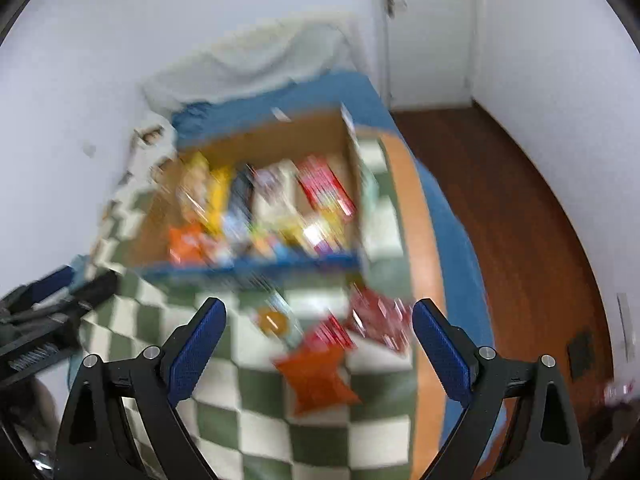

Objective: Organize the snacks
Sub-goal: 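Grasp the orange packet with left tool while right tool grasps the brown packet, then carry the orange and brown packets into the box and open both tools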

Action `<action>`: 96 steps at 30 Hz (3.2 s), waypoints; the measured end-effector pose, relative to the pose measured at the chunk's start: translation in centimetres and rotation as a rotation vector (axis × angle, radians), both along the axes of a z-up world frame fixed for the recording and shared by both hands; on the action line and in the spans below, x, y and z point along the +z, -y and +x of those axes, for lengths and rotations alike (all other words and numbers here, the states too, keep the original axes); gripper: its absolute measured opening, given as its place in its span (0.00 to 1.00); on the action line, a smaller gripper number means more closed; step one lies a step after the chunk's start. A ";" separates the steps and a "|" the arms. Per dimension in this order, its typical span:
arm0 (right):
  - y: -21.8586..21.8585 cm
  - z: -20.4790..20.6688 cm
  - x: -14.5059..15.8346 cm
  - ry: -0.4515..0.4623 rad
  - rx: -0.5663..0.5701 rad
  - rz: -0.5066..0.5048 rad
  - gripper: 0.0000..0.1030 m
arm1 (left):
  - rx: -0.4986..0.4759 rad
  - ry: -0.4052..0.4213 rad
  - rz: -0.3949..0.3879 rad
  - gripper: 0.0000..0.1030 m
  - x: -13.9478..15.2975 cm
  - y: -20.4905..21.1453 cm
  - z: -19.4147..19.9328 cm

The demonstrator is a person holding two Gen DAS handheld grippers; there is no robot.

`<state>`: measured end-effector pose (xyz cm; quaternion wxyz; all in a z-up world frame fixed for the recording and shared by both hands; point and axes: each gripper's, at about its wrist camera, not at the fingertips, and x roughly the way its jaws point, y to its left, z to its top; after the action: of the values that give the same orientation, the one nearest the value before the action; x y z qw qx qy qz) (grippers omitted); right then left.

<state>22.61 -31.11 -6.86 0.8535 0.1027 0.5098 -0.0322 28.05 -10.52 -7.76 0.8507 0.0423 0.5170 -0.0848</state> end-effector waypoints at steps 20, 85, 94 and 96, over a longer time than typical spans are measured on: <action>8.4 -6.0 -25.0 -0.401 -0.182 0.269 1.00 | -0.121 -0.463 -0.017 0.92 -13.6 12.5 -2.8; 2.8 -0.6 -18.4 -0.467 0.142 0.061 0.59 | 0.092 -0.510 -0.059 0.49 -21.5 2.3 -2.8; 1.4 -1.7 -16.2 -0.389 0.114 0.042 0.56 | 0.023 -0.428 -0.071 0.44 -17.6 3.9 -4.0; 1.4 -2.2 -14.6 -0.368 0.118 0.061 0.56 | 0.013 -0.410 -0.094 0.44 -15.9 3.7 -4.0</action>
<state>20.36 -32.51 -21.44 0.7427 0.0907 0.6633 0.0148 24.05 -14.26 -23.64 0.7293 -0.0191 0.6750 -0.1103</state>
